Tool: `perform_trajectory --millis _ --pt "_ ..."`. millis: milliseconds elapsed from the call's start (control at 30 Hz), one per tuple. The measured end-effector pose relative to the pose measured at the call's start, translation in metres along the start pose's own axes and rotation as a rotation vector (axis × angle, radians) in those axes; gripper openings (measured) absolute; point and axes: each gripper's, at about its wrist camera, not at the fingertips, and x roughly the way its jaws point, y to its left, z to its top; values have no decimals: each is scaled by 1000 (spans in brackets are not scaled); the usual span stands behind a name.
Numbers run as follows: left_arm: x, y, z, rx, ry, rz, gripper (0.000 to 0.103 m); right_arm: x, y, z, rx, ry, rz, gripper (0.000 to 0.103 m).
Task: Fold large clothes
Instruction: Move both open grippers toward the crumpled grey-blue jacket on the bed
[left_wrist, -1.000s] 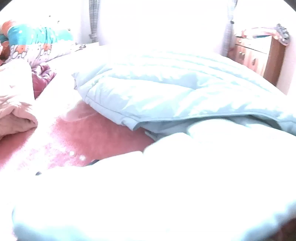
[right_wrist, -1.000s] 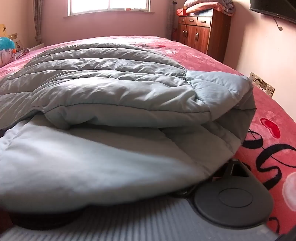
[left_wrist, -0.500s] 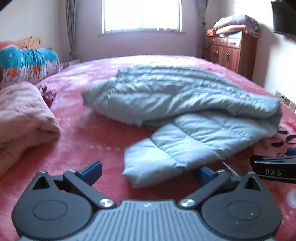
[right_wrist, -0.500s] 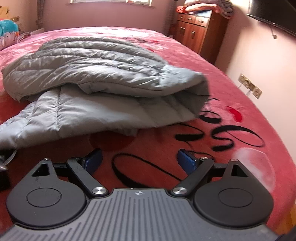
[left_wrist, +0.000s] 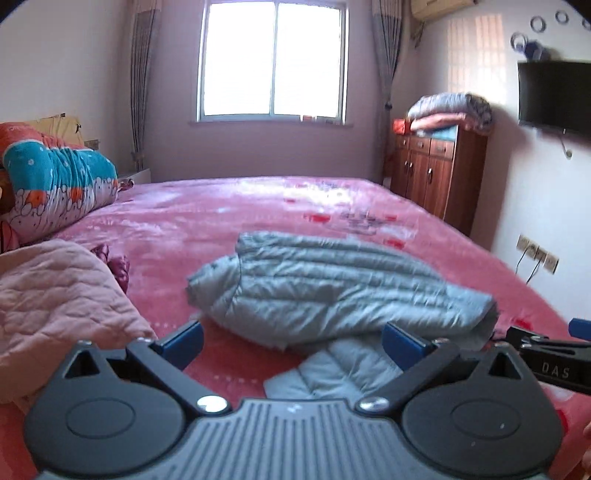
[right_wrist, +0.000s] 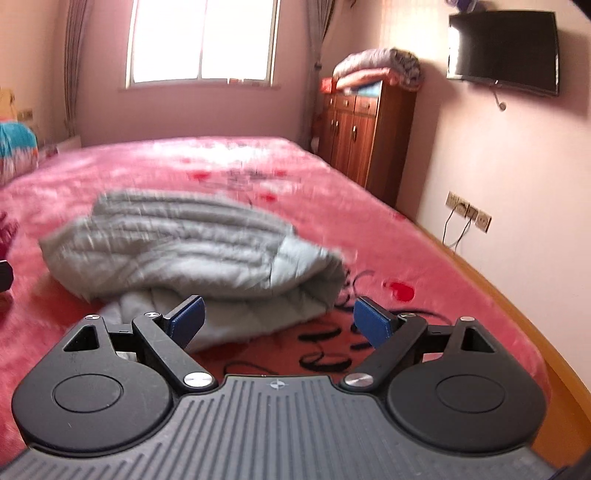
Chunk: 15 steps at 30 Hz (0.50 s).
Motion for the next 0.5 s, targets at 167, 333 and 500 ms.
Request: perform_trajectory --millis 167,333,500 --pt "-24 5 21 3 -46 -2 102 -44 -10 32 7 -84 -9 103" --pt "-42 7 32 22 -92 12 102 -72 -16 45 22 -124 -11 103" --pt "-52 9 32 19 -110 11 102 -94 -20 51 31 -160 8 103"
